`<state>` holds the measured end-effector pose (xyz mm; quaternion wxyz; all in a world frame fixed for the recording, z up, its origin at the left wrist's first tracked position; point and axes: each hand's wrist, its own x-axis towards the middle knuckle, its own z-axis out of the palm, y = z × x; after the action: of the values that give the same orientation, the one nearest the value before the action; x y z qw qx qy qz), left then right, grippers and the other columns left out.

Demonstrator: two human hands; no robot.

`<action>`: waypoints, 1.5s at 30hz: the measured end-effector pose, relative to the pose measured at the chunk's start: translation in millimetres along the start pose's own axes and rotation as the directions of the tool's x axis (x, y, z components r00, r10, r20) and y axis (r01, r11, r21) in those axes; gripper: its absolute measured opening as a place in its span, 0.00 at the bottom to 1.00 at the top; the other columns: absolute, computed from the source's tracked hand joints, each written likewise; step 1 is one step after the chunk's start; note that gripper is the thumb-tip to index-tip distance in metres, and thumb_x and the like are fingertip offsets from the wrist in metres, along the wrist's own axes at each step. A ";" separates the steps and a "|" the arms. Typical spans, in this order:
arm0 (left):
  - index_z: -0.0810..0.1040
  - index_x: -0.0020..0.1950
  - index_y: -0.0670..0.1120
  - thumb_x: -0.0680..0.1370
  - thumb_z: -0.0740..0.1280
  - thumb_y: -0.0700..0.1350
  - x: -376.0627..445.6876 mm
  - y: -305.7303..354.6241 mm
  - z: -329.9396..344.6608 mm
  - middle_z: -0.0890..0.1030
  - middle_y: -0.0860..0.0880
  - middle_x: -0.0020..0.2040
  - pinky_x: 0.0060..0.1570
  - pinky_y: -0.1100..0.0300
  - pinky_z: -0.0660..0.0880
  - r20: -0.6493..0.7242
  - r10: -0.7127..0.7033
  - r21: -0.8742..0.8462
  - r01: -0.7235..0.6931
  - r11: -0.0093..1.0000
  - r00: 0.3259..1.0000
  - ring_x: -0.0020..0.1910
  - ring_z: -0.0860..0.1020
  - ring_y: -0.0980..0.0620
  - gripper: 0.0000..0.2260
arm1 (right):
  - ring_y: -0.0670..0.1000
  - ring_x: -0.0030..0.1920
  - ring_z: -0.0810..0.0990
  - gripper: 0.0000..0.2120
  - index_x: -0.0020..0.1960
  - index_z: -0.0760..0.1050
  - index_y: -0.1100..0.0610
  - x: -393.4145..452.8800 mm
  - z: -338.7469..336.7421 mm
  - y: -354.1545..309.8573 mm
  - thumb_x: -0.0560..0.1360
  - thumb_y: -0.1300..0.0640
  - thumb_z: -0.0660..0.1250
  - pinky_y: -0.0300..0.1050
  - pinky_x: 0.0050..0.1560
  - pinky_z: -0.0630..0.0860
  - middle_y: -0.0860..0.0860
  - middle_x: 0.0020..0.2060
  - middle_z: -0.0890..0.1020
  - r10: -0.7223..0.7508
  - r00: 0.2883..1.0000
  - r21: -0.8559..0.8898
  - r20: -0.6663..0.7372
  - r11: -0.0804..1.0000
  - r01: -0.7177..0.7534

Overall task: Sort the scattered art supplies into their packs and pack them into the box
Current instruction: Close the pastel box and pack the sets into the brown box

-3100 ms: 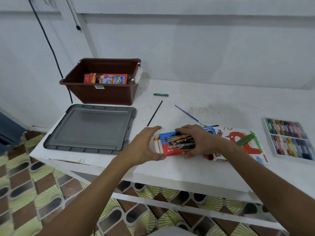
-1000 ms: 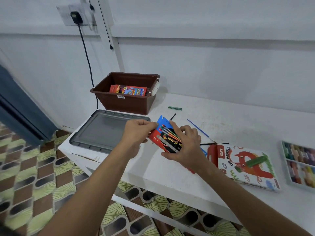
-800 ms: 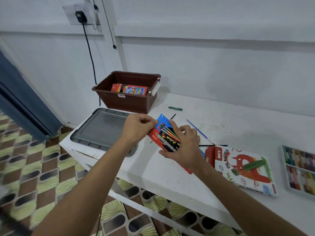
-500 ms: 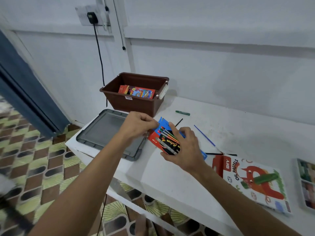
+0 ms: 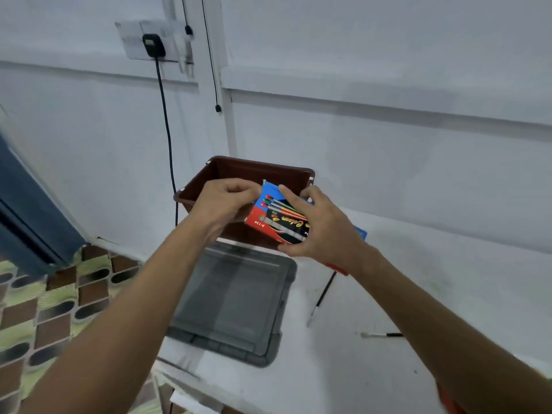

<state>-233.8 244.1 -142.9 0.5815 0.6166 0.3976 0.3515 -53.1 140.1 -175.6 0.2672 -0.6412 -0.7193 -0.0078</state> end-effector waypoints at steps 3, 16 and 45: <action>0.78 0.50 0.44 0.76 0.70 0.43 33.2 7.5 -28.9 0.83 0.44 0.45 0.36 0.56 0.79 0.071 -0.020 -0.049 0.023 0.999 0.997 0.42 0.83 0.50 0.05 | 0.45 0.59 0.68 0.48 0.77 0.51 0.45 43.9 3.5 -6.5 0.65 0.38 0.73 0.41 0.58 0.74 0.49 0.61 0.65 -0.026 0.999 -0.020 0.045 0.999 0.027; 0.69 0.64 0.49 0.76 0.71 0.42 114.3 11.8 -91.3 0.83 0.42 0.50 0.43 0.51 0.81 0.042 -0.043 0.033 0.042 0.999 0.998 0.42 0.84 0.45 0.19 | 0.49 0.59 0.70 0.49 0.76 0.54 0.48 177.9 46.4 -6.0 0.63 0.37 0.74 0.49 0.61 0.71 0.50 0.60 0.70 -0.016 0.983 -0.015 0.183 1.000 0.019; 0.74 0.62 0.49 0.76 0.69 0.43 173.4 -17.0 -174.2 0.82 0.40 0.51 0.51 0.49 0.80 0.081 -0.276 0.375 0.227 0.899 0.958 0.48 0.83 0.45 0.15 | 0.51 0.62 0.74 0.22 0.69 0.69 0.56 176.7 80.2 63.8 0.77 0.52 0.66 0.44 0.60 0.72 0.52 0.65 0.74 0.314 0.785 -0.142 0.534 0.949 -0.282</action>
<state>-315.6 476.3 -151.6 0.5236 0.6782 0.4926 0.1525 -30.2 342.1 -195.8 0.0294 -0.7285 -0.6548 0.1992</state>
